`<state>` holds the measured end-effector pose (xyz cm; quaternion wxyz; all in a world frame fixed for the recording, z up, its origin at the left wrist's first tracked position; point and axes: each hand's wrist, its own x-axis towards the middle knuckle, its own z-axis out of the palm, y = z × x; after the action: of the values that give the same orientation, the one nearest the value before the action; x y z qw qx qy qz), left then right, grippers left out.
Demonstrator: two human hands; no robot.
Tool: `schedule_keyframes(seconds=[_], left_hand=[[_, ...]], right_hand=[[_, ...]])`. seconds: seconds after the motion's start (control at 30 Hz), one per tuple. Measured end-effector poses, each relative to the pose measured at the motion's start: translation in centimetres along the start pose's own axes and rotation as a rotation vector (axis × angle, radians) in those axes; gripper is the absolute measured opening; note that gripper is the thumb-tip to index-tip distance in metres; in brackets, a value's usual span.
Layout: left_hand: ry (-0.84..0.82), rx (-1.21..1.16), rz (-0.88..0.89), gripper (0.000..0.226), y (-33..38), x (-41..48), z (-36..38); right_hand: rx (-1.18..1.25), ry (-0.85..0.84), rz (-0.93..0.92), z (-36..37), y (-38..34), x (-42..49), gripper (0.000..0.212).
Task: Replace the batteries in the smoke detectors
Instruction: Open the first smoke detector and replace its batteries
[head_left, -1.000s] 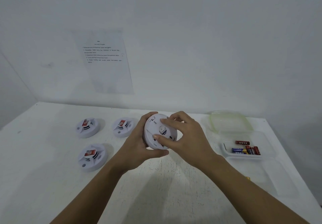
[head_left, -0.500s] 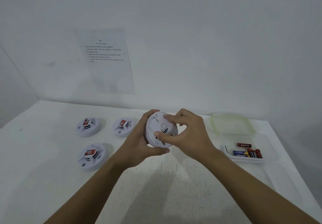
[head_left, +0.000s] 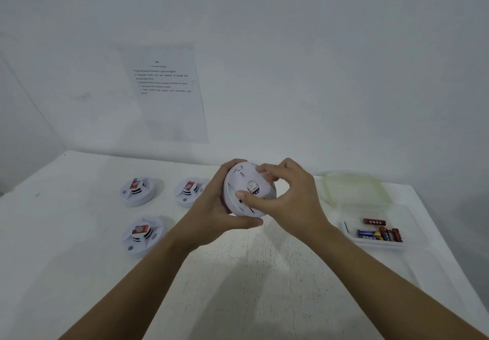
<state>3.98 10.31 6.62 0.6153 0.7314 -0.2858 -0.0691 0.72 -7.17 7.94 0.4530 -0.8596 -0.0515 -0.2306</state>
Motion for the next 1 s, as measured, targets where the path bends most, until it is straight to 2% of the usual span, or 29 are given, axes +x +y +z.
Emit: schedule_keyframes(seconds=[0.1,0.2,0.47,0.73,1.0], left_hand=[[-0.014,-0.014,0.004,0.092,0.4,-0.1,-0.3],[-0.031,-0.026,-0.008,0.093,0.5,-0.4,-0.3],[-0.091,-0.013,-0.022,0.088,1.1,-1.0,-0.2],[-0.095,0.035,-0.002,0.093,1.2,-1.5,0.0],[-0.038,0.035,0.047,0.093,0.8,-1.6,0.9]], right_hand=[[-0.134,0.025,-0.088,-0.4,0.2,-0.2,0.053],[-0.157,0.035,-0.122,-0.5,0.1,-0.5,0.051],[0.042,0.001,-0.023,-0.3,-0.1,-0.9,0.055],[0.065,0.041,0.083,-0.3,-0.7,-1.7,0.047],[0.029,0.085,0.091,-0.1,-1.5,-1.5,0.047]])
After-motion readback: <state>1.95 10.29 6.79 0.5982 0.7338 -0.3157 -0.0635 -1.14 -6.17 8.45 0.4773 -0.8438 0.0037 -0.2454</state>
